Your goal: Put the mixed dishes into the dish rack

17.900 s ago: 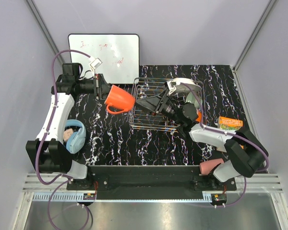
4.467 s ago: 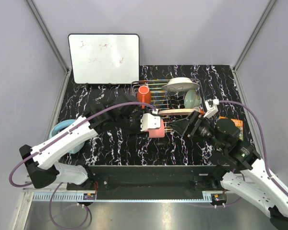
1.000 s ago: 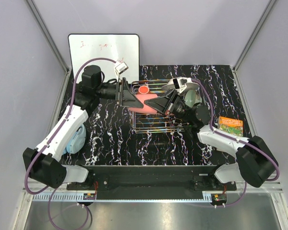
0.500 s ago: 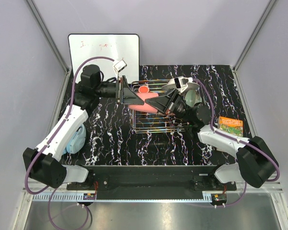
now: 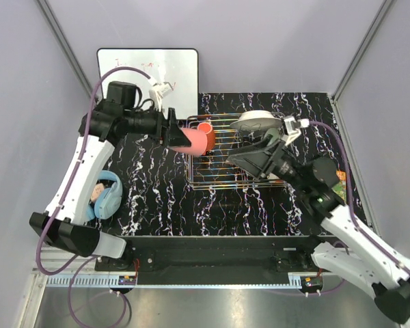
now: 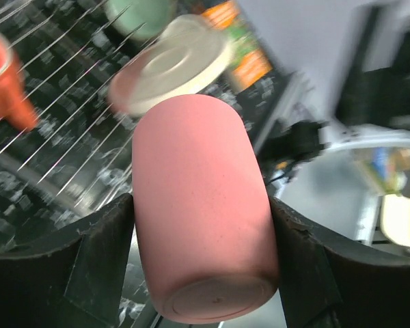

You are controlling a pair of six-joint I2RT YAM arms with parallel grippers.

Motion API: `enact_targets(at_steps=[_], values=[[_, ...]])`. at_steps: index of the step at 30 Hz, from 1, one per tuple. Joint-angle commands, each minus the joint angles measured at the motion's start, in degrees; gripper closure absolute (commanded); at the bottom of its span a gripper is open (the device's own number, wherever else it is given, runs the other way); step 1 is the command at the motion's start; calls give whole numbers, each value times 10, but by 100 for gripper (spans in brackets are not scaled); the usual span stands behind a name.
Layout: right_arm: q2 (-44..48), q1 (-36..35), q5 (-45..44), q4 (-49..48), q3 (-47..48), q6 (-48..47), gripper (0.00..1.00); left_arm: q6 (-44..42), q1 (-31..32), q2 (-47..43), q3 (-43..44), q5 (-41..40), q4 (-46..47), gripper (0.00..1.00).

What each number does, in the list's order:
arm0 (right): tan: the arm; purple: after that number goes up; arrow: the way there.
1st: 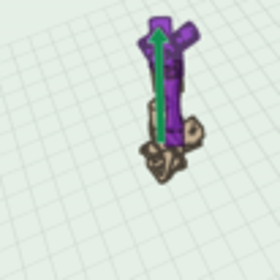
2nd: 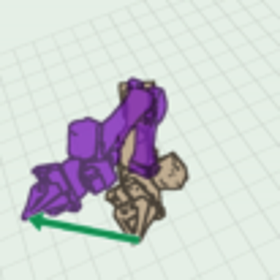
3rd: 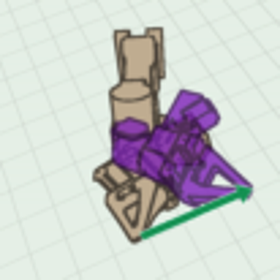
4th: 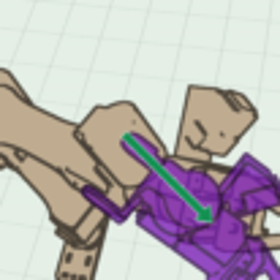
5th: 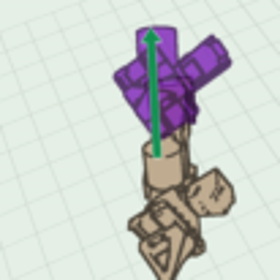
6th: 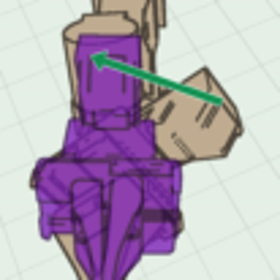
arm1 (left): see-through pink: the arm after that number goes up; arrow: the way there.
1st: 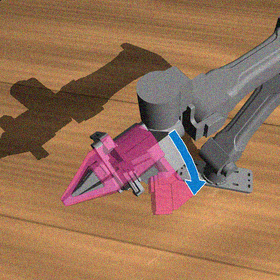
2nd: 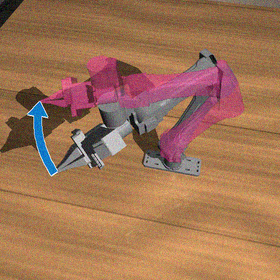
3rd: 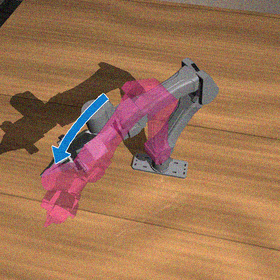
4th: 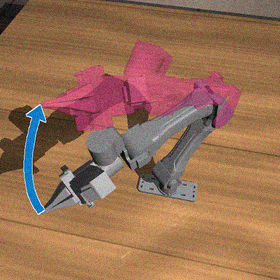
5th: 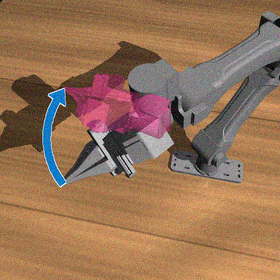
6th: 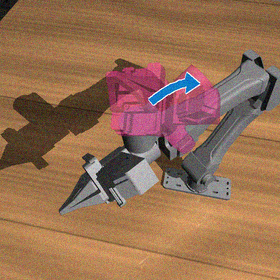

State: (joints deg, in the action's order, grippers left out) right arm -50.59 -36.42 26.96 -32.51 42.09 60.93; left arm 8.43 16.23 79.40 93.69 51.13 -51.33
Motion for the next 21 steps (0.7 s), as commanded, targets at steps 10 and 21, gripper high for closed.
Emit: enact_targets(at_steps=[10,21], values=[[254,1,-184,418,63,-165,0,-194,161,144,97,-402,-136,100],[307,1,-202,451,36,-152,0,-214,216,276,158,-498,-140,100]])
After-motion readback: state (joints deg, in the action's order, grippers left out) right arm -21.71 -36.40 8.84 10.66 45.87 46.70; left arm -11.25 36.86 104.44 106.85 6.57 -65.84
